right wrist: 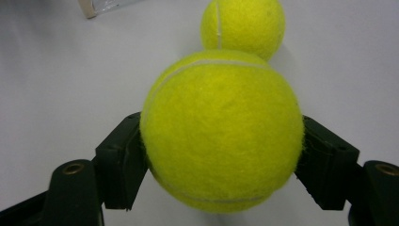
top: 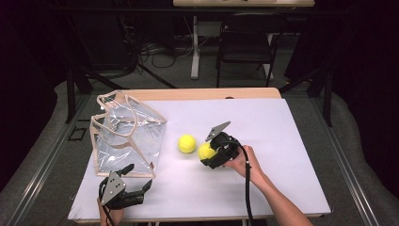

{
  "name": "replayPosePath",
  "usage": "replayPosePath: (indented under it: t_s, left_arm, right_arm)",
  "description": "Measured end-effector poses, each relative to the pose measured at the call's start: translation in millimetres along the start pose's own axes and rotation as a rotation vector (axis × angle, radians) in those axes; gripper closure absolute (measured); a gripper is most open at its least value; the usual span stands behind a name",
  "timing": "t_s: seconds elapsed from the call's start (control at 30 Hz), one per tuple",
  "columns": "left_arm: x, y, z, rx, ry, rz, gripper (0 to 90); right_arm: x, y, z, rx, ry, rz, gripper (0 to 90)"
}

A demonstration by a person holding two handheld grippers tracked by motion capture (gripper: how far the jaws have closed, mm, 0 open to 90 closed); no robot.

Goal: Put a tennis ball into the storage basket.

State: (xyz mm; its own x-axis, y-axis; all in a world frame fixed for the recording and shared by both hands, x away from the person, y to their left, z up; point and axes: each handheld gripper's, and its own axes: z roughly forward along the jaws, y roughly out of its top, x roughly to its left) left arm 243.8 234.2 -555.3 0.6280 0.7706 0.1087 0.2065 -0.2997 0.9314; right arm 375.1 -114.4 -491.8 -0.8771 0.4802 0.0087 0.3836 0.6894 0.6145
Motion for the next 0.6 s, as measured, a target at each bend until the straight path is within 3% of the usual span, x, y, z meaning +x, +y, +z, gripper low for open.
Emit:
replayPosePath:
  t_s: [0.23, 0.6]
  left_arm:
    - [-0.5, 0.1, 0.8, 0.003, -0.004, 0.004, 16.0]
    - [-0.5, 0.6, 1.7, -0.002, -0.006, 0.001, 16.0]
  right_arm:
    - [0.3, 8.9, -7.6, -0.029, -0.01, -0.009, 25.9]
    - [0.5, 24.9, -9.1, -0.031, 0.002, -0.039, 25.9]
